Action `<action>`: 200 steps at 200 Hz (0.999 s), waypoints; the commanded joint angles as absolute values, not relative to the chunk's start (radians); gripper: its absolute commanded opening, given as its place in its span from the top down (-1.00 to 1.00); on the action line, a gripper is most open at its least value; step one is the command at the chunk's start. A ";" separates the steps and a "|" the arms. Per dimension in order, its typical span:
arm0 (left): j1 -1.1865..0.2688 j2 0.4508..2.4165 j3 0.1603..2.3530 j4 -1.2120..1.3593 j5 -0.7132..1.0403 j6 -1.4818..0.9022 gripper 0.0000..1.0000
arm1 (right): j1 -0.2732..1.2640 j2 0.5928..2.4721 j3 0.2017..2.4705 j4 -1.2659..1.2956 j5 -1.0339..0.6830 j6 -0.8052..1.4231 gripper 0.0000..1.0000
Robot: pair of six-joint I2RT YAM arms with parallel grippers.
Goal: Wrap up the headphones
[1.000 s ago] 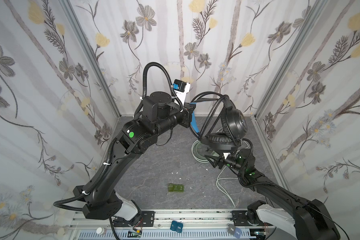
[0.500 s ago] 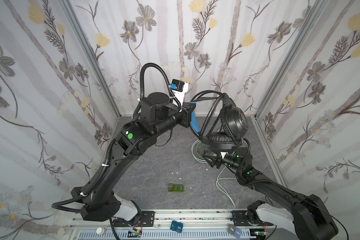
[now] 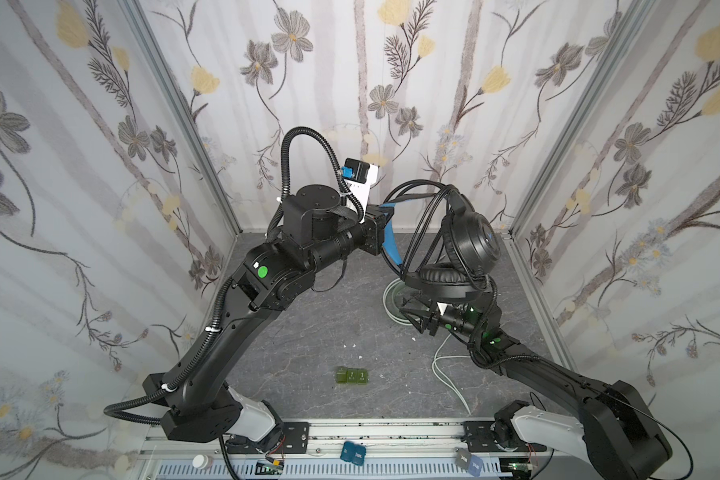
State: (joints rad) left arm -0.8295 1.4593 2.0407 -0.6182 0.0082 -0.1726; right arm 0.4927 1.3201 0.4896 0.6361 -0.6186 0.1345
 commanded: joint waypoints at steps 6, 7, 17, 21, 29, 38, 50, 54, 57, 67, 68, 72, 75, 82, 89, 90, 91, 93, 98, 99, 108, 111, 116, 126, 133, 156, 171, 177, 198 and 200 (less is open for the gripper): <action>-0.828 1.462 2.052 -0.513 0.021 -0.225 1.00 | 0.494 1.325 0.501 0.704 -0.632 0.160 -0.42; -0.828 1.462 2.052 -0.512 0.021 -0.225 1.00 | 0.494 1.325 0.500 0.705 -0.633 0.161 -0.42; -0.828 1.464 2.053 -0.511 0.021 -0.227 1.00 | 0.494 1.326 0.499 0.713 -0.633 0.171 -0.42; -0.827 1.464 2.055 -0.512 0.021 -0.228 1.00 | 0.494 1.323 0.498 0.717 -0.635 0.175 -0.41; -0.828 1.465 2.056 -0.512 0.020 -0.229 1.00 | 0.494 1.317 0.491 0.726 -0.634 0.182 -0.42; -0.828 1.465 2.057 -0.513 0.019 -0.229 1.00 | 0.494 1.310 0.481 0.737 -0.634 0.191 -0.42; -0.829 1.466 2.058 -0.512 0.019 -0.230 1.00 | 0.493 1.302 0.474 0.742 -0.629 0.195 -0.42; -0.827 1.467 2.059 -0.512 0.020 -0.232 1.00 | 0.494 1.301 0.472 0.743 -0.629 0.196 -0.41; -0.828 1.468 2.060 -0.512 0.019 -0.232 1.00 | 0.494 1.300 0.470 0.744 -0.629 0.197 -0.41; -0.828 1.470 2.063 -0.514 0.022 -0.234 1.00 | 0.494 1.298 0.468 0.749 -0.629 0.202 -0.38; -0.828 1.470 2.063 -0.513 0.022 -0.234 1.00 | 0.493 1.298 0.468 0.750 -0.629 0.202 -0.38; -0.828 1.472 2.065 -0.513 0.023 -0.235 1.00 | 0.494 1.298 0.468 0.752 -0.628 0.204 -0.37; -0.828 1.473 2.066 -0.512 0.024 -0.236 1.00 | 0.494 1.299 0.468 0.752 -0.629 0.205 -0.36; -0.828 1.477 2.070 -0.515 0.026 -0.238 1.00 | 0.494 1.300 0.469 0.754 -0.629 0.207 -0.34; -0.828 1.478 2.075 -0.518 0.029 -0.241 1.00 | 0.493 1.303 0.469 0.760 -0.631 0.212 -0.31; -0.828 1.479 2.075 -0.519 0.030 -0.241 1.00 | 0.493 1.304 0.469 0.760 -0.631 0.213 -0.31; -0.828 1.480 2.076 -0.519 0.030 -0.241 1.00 | 0.493 1.305 0.469 0.762 -0.632 0.215 -0.31; -0.828 1.480 2.077 -0.520 0.031 -0.242 1.00 | 0.493 1.305 0.469 0.764 -0.634 0.217 -0.30; -0.828 1.483 2.081 -0.521 0.035 -0.243 1.00 | 0.493 1.309 0.469 0.771 -0.638 0.222 -0.29; -0.829 1.483 2.081 -0.521 0.035 -0.244 1.00 | 0.493 1.311 0.469 0.772 -0.640 0.223 -0.28; -0.828 1.485 2.082 -0.523 0.038 -0.247 1.00 | 0.492 1.318 0.473 0.783 -0.648 0.229 -0.25; -0.828 1.486 2.082 -0.524 0.037 -0.249 1.00 | 0.493 1.320 0.474 0.785 -0.651 0.230 -0.24; -0.829 1.486 2.082 -0.522 0.039 -0.251 1.00 | 0.494 1.321 0.475 0.786 -0.652 0.231 -0.22; -0.828 1.486 2.083 -0.525 0.042 -0.254 1.00 | 0.492 1.319 0.478 0.787 -0.651 0.231 -0.19; -0.828 1.487 2.083 -0.525 0.043 -0.257 1.00 | 0.492 1.318 0.478 0.784 -0.646 0.230 -0.17; -0.828 1.489 2.081 -0.517 0.046 -0.264 1.00 | 0.494 1.317 0.474 0.784 -0.642 0.230 -0.11; -0.828 1.491 2.083 -0.516 0.049 -0.267 1.00 | 0.494 1.319 0.476 0.784 -0.643 0.230 -0.09; -0.828 1.491 2.083 -0.516 0.049 -0.268 1.00 | 0.493 1.318 0.476 0.782 -0.643 0.230 -0.06; -0.828 1.493 2.088 -0.518 0.051 -0.269 1.00 | 0.492 1.318 0.475 0.782 -0.643 0.229 0.08; -0.828 1.493 2.088 -0.517 0.050 -0.268 1.00 | 0.492 1.319 0.475 0.780 -0.643 0.228 0.10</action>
